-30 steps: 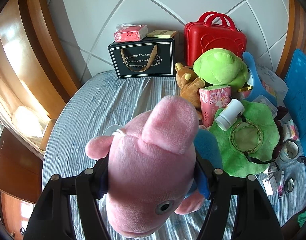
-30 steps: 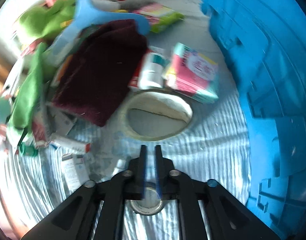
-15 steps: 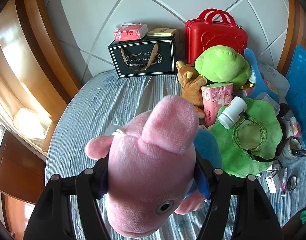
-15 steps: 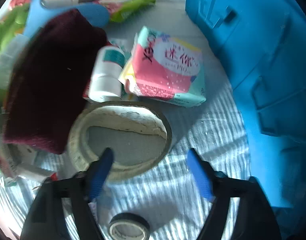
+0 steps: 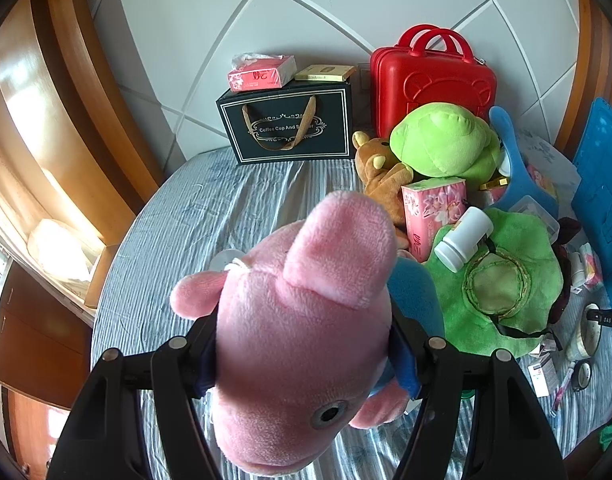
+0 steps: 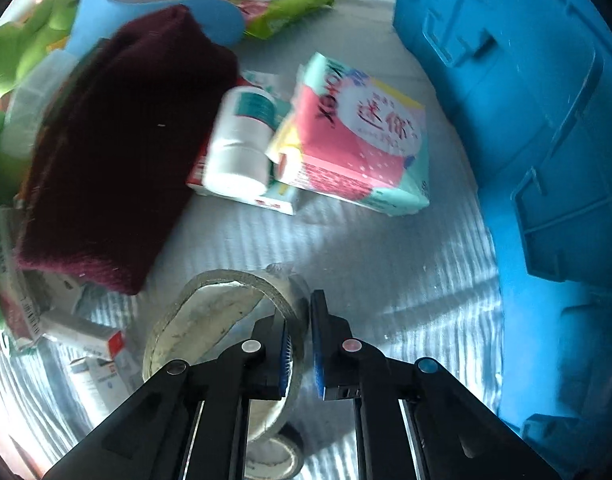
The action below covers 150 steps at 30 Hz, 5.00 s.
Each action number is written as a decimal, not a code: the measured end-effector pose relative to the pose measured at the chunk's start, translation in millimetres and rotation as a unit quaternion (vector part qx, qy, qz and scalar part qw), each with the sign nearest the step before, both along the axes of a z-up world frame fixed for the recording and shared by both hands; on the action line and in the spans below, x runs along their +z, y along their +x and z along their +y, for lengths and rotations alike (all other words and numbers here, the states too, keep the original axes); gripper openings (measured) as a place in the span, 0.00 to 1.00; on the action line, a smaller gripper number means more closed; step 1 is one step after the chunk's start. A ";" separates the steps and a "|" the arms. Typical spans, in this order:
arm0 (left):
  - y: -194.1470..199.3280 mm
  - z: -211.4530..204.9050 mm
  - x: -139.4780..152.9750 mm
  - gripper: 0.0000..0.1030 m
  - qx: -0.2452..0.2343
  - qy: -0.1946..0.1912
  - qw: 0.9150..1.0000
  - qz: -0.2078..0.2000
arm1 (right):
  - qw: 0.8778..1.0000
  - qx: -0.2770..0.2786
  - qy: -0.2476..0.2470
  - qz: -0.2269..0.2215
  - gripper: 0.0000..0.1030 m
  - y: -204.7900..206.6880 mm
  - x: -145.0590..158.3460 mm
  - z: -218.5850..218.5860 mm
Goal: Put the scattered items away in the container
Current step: 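Lift the pig plush and tape roll and carry both over the crate, then open both grippers to drop the pig plush and tape roll into the crate, then move both grippers back down to the bed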
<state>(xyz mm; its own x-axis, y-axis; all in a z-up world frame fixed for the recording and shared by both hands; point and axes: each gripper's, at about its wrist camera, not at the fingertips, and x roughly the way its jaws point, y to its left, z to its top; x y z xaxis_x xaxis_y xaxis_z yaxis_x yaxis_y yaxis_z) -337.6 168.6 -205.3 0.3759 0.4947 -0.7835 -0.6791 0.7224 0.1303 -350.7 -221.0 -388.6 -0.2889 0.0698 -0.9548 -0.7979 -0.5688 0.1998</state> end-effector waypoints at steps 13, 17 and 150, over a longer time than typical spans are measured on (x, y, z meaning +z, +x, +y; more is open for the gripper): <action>-7.1 -15.0 22.6 0.66 -0.007 0.005 1.000 -0.022 | 0.997 0.023 0.043 0.054 0.08 21.4 78.4 -24.7; -11.5 -23.3 35.0 0.66 -0.004 0.011 0.999 -0.030 | 0.994 0.038 0.058 0.082 0.08 28.3 114.4 -26.4; 378.1 -259.3 135.3 1.00 -0.231 0.021 0.970 -0.075 | 0.947 -0.144 0.221 0.183 1.00 228.2 302.5 61.6</action>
